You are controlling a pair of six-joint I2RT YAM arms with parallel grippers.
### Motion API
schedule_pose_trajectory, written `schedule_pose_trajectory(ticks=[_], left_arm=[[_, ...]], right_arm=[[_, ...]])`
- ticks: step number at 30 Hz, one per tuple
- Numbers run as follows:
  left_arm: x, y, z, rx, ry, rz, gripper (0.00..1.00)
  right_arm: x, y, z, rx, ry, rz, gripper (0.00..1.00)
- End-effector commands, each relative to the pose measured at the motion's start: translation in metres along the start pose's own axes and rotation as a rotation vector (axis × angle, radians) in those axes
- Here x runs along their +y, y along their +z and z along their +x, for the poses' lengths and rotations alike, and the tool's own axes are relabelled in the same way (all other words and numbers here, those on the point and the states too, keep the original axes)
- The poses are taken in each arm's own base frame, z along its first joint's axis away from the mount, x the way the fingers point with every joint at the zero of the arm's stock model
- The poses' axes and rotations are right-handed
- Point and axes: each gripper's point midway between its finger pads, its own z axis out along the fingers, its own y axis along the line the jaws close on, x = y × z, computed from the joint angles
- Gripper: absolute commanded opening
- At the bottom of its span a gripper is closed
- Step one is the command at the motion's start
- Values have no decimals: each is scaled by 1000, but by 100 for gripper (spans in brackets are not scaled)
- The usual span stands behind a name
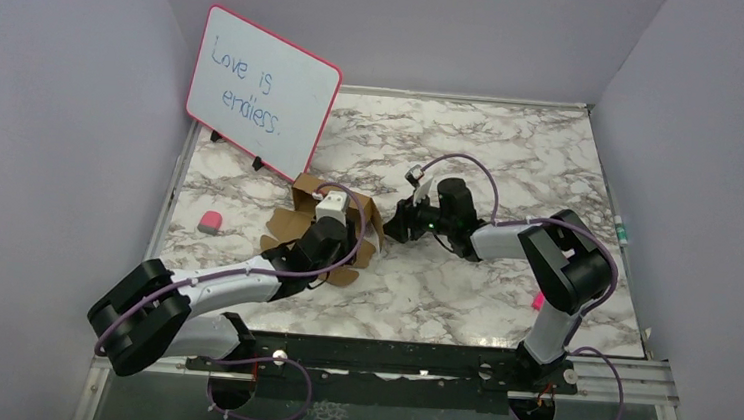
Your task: Fold the paper box
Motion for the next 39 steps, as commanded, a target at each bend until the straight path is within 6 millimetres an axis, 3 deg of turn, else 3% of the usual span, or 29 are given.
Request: schedule_pose_trajectory(ticks=[1,5,10,18,23,29,39], left_arm=[[42,0,15,26,-25,-127,43],[53,9,28,88,-12,-164,41],[48,21,42,151,0,-149,38],[21,26,45,163,-37,-24,36],[5,27,46,173,-33,25,36],[-4,27,50,184,-33,52,36],[-15,32,63,218,-9,74,36]], right_arm=[[4,5,-5,0,-18,-42,50],[9,4,-10,-7,-13,-61,50],[9,4,-14,11,-3,-57,51],[4,5,-11,9,-11,-35,59],[-1,5,-20,-37,-44,-9,65],[-3,4,-28,-99,-97,2,71],[2,11,-27,-161,-119,-15,72]])
